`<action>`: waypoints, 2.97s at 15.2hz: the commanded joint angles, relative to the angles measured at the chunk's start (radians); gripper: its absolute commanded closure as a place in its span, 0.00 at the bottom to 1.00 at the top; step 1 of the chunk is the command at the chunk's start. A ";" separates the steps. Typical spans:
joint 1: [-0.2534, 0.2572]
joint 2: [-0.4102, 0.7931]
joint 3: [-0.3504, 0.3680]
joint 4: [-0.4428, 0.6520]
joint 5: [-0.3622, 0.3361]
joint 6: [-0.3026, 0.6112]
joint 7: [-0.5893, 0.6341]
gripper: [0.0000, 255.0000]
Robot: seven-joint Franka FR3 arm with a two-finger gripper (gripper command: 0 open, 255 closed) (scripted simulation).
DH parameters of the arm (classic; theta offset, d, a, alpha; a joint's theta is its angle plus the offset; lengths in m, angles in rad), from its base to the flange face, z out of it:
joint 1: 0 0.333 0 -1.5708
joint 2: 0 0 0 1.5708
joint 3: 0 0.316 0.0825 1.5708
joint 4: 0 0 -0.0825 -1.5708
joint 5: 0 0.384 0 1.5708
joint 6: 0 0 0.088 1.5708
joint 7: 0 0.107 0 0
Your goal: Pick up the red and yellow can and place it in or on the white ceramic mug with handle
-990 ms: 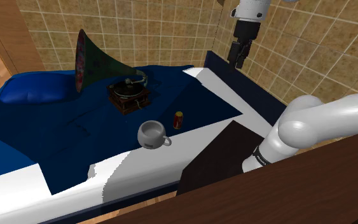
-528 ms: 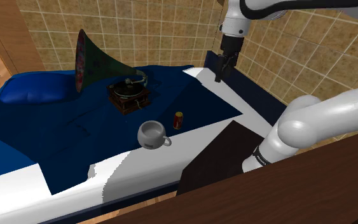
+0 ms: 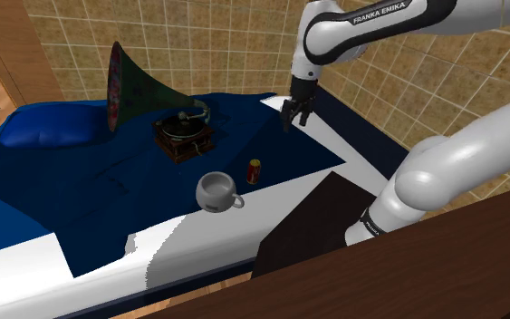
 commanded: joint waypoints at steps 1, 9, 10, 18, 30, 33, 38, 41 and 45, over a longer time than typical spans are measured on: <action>0.001 0.073 0.004 -0.003 0.008 0.077 0.012 0.00; -0.008 0.397 -0.004 0.071 0.034 0.320 0.025 0.00; -0.009 0.439 -0.005 0.087 0.038 0.346 0.025 0.00; -0.022 0.771 -0.011 0.256 0.080 0.501 0.026 0.00; -0.036 1.025 0.003 0.378 0.117 0.629 0.016 0.00; -0.037 1.025 0.003 0.378 0.117 0.629 0.016 0.00; -0.036 1.025 0.003 0.378 0.117 0.629 0.016 0.00; -0.036 1.025 0.003 0.378 0.117 0.629 0.016 1.00; -0.037 1.025 0.003 0.378 0.117 0.629 0.016 1.00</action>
